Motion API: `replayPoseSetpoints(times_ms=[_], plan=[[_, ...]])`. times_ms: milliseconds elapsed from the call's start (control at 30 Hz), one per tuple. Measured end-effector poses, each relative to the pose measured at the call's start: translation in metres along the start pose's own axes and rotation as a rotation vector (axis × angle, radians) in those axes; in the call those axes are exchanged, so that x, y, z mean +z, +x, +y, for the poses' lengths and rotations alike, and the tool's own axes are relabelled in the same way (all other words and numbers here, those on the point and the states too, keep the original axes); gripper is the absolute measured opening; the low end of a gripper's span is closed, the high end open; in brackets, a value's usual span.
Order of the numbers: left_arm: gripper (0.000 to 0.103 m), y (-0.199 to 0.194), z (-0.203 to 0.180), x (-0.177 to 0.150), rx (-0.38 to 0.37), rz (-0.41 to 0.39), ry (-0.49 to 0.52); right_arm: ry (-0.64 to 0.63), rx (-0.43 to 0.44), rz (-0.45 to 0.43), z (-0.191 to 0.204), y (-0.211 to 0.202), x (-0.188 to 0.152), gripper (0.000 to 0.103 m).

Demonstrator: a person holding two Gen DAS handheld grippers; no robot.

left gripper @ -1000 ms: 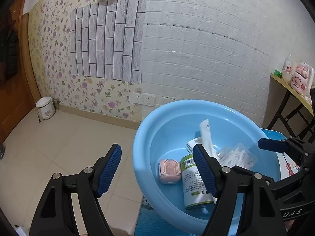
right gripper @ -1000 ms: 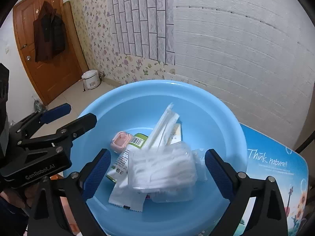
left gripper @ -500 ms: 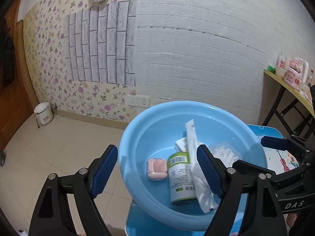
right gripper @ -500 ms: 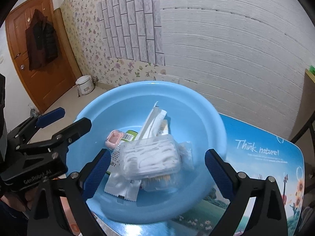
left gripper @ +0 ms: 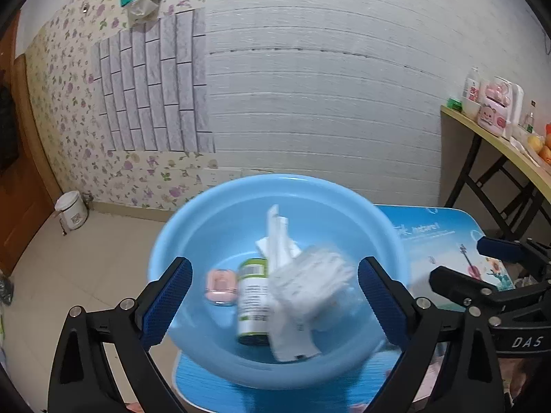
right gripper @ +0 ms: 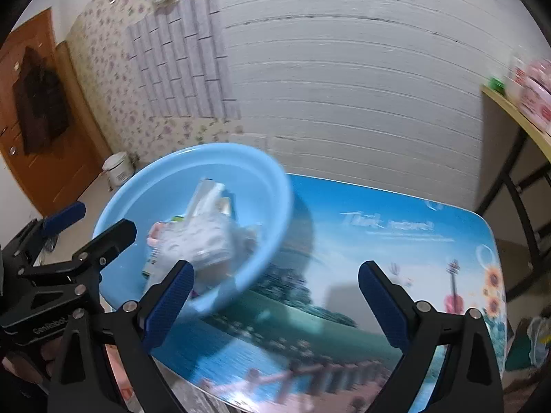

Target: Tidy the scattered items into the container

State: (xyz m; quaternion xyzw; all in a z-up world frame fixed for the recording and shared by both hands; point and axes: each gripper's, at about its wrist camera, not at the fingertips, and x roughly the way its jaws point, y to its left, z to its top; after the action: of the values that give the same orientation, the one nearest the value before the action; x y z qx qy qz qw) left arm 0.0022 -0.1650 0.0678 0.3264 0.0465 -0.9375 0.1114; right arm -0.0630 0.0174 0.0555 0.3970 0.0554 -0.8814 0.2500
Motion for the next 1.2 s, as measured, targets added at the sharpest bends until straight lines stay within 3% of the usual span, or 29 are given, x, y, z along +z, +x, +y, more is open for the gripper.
replayPoseSetpoints(times_ms=[400,767,1200], plan=[[0.099,-0.003,-0.072,0.006,-0.093,0.008,0.048,0.100,-0.121,-0.012,-0.081,-0.043,-0.024,0.097],[0.103,0.000,-0.134,-0.002,-0.148,0.044,0.114,0.157,-0.182,0.001,-0.131,-0.059,-0.050,0.097],[0.103,0.001,-0.150,-0.004,-0.137,0.076,0.150,0.216,-0.199,0.020,-0.156,-0.057,-0.059,0.097]])
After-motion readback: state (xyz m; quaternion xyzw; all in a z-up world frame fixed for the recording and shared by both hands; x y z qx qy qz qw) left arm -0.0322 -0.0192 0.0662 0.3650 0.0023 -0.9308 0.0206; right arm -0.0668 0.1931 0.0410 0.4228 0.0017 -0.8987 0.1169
